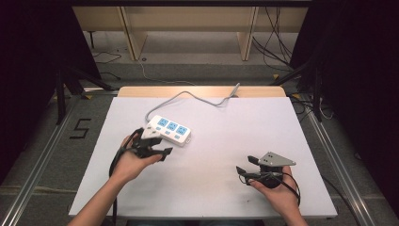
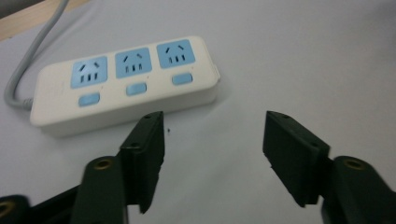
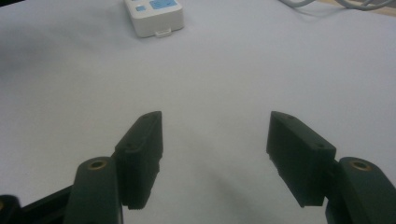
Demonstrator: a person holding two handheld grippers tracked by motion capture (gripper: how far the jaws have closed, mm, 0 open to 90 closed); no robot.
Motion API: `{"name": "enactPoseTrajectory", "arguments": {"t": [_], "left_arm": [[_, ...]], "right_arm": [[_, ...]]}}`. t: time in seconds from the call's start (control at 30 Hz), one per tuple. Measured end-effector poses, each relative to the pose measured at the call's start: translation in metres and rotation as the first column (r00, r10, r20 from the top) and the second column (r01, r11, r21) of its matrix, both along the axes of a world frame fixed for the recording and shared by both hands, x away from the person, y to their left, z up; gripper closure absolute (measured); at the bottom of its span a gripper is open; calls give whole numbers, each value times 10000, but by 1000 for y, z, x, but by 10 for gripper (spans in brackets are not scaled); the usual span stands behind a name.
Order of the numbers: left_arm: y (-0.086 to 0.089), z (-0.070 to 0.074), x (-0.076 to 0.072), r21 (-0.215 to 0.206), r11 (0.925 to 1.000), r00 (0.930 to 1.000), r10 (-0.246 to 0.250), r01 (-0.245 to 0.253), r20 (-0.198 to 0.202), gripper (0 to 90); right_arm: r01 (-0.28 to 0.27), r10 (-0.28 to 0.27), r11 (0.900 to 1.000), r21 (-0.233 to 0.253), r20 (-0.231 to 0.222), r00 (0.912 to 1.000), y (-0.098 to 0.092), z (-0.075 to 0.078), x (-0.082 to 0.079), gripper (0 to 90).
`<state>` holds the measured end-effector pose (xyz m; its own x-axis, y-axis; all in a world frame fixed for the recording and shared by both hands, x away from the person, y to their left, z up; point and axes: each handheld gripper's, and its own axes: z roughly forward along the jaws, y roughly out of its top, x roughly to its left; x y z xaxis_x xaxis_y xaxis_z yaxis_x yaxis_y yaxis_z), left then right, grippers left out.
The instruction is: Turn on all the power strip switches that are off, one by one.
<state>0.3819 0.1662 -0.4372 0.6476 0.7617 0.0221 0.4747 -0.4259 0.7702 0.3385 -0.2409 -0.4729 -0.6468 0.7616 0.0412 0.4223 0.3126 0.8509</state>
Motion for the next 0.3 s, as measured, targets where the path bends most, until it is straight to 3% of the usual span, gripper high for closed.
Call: {"name": "enactPoseTrajectory", "arguments": {"t": [0.1,0.2,0.3], "left_arm": [[14,-9,-22,-202,9995,9996,256,-258,-78,292],[23,-15,-40,-419,9982,9991,429,-428,23,272],[24,-22,-48,-151,9988,9990,456,-457,-26,239]], "right_arm": [[23,-23,10000,-6,-3,10000,-1,0,1,372],[-24,24,10000,-67,16,10000,1,0,1,372],[11,-11,10000,51,52,10000,3,1,1,372]]}}
